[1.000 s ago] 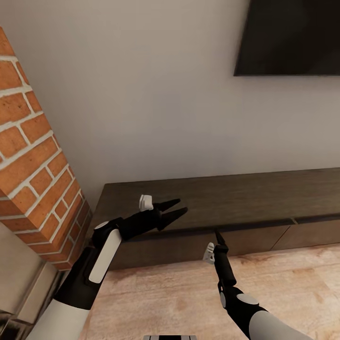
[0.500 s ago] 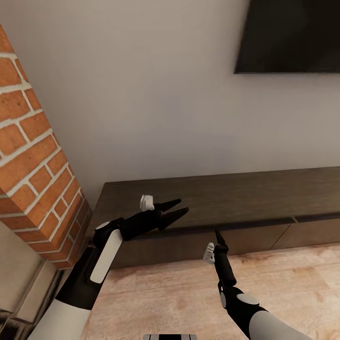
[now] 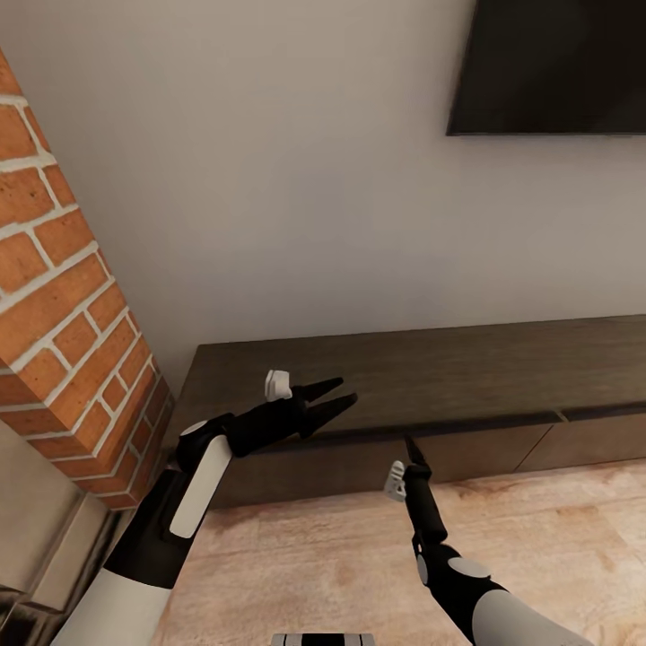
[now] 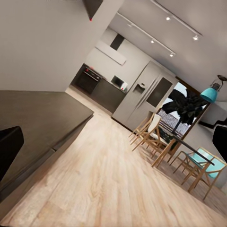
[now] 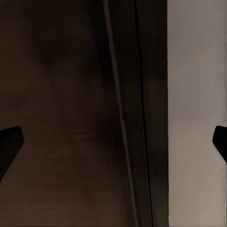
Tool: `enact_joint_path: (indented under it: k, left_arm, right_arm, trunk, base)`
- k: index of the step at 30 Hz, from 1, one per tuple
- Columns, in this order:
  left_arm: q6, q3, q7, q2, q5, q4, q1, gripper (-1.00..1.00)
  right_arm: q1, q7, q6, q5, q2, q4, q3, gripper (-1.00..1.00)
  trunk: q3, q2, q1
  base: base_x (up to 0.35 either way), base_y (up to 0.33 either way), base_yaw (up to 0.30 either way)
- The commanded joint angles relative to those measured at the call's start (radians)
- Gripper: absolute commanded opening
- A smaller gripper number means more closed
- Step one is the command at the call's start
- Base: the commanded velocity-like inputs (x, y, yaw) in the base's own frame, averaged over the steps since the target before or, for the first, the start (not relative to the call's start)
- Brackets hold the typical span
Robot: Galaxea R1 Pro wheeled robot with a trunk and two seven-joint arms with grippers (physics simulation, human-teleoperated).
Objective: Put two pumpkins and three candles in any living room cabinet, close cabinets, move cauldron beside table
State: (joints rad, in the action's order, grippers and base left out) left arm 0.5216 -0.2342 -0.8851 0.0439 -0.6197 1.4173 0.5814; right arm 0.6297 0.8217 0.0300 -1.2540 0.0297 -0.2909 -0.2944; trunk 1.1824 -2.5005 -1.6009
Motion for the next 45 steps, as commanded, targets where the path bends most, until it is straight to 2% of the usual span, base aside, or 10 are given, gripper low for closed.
enact_joint_path:
  k: [1,5,10,23,34,45]
  left_arm:
    - [0.0,0.0,0.0,0.001,0.0,0.001,0.0,1.0]
    - [0.0,0.0,0.0,0.002,0.0,0.005,0.0,1.0]
    - [0.0,0.0,0.0,0.002,0.0,0.007,0.0,1.0]
    - [0.0,0.0,0.0,0.003,0.0,0.007,0.0,1.0]
    - [0.0,0.001,0.001,0.004,0.0,0.006,0.0,1.0]
    - [-0.001,0.005,0.0,-0.003,0.0,0.005,0.0,1.0]
  right_arm:
    - [0.002,0.0,-0.008,-0.008,0.0,-0.003,-0.006,1.0]
    - [0.03,-0.001,-0.059,-0.049,0.006,-0.001,-0.015,1.0]
    - [0.046,-0.001,-0.085,-0.064,0.013,-0.002,-0.017,1.0]
    - [0.065,-0.001,-0.082,-0.063,0.017,0.024,-0.018,1.0]
    - [0.065,-0.001,-0.081,-0.064,0.016,0.038,-0.018,1.0]
    - [0.065,0.0,-0.078,-0.061,0.016,0.048,-0.018,1.0]
  trunk:
    - [0.0,0.0,0.0]
    - [0.0,0.0,0.0]
    - [0.0,0.0,0.0]
    - [0.0,0.0,0.0]
    - [0.031,-0.002,-0.004]
    - [0.031,-0.002,-0.004]
  base:
    - [0.0,0.0,0.0]
    - [0.0,0.0,0.0]
    - [0.0,0.0,0.0]
    - [0.0,0.0,0.0]
    - [0.0,0.0,0.0]
    - [0.0,0.0,0.0]
